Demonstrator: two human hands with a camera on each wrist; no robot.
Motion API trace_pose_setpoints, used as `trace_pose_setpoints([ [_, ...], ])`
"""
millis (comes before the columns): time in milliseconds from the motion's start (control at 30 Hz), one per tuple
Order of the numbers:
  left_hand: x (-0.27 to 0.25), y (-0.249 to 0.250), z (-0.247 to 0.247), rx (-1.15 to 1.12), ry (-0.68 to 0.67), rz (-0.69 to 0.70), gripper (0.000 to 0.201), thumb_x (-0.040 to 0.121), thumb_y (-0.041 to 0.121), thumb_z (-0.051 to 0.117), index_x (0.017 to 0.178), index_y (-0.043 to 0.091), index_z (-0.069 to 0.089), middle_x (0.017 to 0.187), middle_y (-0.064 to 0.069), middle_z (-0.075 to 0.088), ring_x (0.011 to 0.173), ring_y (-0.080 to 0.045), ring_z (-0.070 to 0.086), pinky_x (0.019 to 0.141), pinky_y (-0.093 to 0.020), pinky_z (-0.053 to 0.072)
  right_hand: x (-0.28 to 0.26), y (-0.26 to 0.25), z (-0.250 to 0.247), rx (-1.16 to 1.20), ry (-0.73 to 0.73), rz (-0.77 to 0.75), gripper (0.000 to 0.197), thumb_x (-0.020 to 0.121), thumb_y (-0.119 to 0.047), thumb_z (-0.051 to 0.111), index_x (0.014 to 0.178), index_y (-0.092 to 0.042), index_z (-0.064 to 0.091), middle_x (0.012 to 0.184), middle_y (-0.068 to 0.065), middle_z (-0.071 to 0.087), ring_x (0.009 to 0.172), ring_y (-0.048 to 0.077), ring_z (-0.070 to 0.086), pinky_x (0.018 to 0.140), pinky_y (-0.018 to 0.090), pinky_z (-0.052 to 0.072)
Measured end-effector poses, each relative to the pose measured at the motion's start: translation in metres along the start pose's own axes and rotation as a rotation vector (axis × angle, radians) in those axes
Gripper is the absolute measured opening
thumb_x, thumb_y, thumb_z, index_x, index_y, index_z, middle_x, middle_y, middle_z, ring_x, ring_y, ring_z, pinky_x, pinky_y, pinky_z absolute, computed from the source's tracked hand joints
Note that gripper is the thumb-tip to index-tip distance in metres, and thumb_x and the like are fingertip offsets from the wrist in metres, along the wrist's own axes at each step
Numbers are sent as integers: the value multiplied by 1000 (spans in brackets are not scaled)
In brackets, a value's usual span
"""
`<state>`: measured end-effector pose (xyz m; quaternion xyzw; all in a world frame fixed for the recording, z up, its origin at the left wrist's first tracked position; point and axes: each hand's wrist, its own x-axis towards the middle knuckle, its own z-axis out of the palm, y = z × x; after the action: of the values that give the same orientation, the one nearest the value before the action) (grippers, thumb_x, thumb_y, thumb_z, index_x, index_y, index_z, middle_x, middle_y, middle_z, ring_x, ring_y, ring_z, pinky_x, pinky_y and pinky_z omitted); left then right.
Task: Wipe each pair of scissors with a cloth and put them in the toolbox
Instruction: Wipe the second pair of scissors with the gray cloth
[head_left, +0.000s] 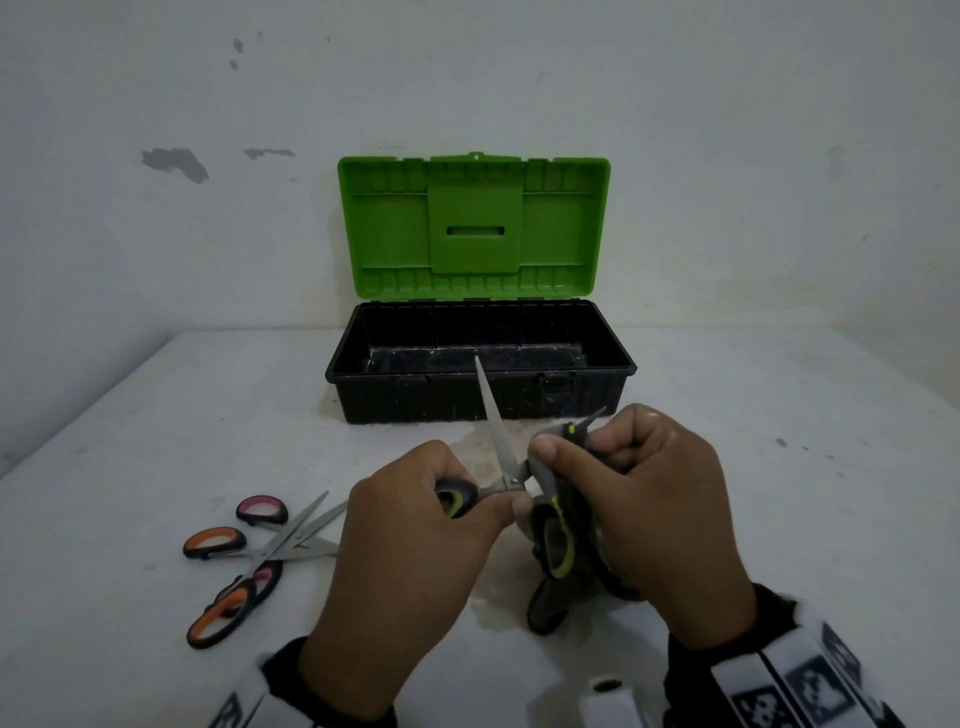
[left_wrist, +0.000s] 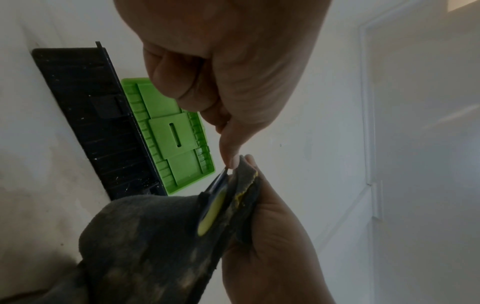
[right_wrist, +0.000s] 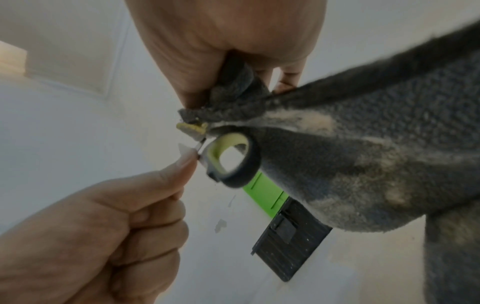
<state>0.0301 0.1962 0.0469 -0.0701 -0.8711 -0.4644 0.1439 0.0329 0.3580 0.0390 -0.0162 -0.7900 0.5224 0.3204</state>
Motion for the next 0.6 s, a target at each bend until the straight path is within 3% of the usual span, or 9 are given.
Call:
trace_pose_setpoints([
  [100, 0, -2, 0, -31, -3, -12, 40, 62, 51, 81, 62, 22, 54, 53, 4, 50, 56, 2, 48, 54, -10, 41, 9, 3, -8, -8, 77, 13, 35, 68, -36, 85, 65, -18, 55, 47, -10, 58, 43, 2, 54, 45, 10, 42],
  [233, 3, -7, -5, -53, -81, -45, 41, 63, 52, 80, 65, 18, 57, 56, 0, 53, 56, 1, 49, 53, -11, 42, 21, 13, -19, -14, 160, 45, 36, 70, -37, 85, 64, -18, 54, 52, 2, 65, 53, 19, 67, 50, 31, 52],
  [367, 9, -15, -12, -169, -234, -138, 25, 80, 42, 71, 73, 20, 62, 55, 6, 54, 47, -1, 45, 47, -18, 41, 29, 21, -33, 73, 214, 77, 34, 75, -32, 82, 66, -18, 52, 45, -7, 58, 39, 2, 53, 44, 11, 41],
  [467, 16, -19, -18, -406, -365, -327, 16, 97, 22, 51, 90, 11, 62, 60, -2, 56, 47, -7, 43, 49, -26, 37, 28, 25, -40, 87, 209, 92, 34, 75, -34, 80, 68, -17, 52, 54, 4, 63, 40, 5, 54, 44, 11, 41],
  [533, 18, -22, -23, -449, -367, -337, 18, 100, 16, 46, 96, 7, 60, 62, -4, 59, 48, -9, 44, 48, -24, 38, 28, 27, -44, 119, 204, 123, 33, 75, -34, 80, 69, -17, 52, 60, 15, 65, 39, 6, 52, 42, 12, 40],
  [600, 19, -24, -27, -471, -335, -296, 19, 100, 17, 47, 94, 6, 62, 62, -3, 63, 50, -10, 46, 50, -24, 40, 28, 29, -49, 157, 199, 152, 33, 74, -34, 80, 70, -17, 51, 62, 16, 65, 35, 2, 47, 40, 11, 37],
])
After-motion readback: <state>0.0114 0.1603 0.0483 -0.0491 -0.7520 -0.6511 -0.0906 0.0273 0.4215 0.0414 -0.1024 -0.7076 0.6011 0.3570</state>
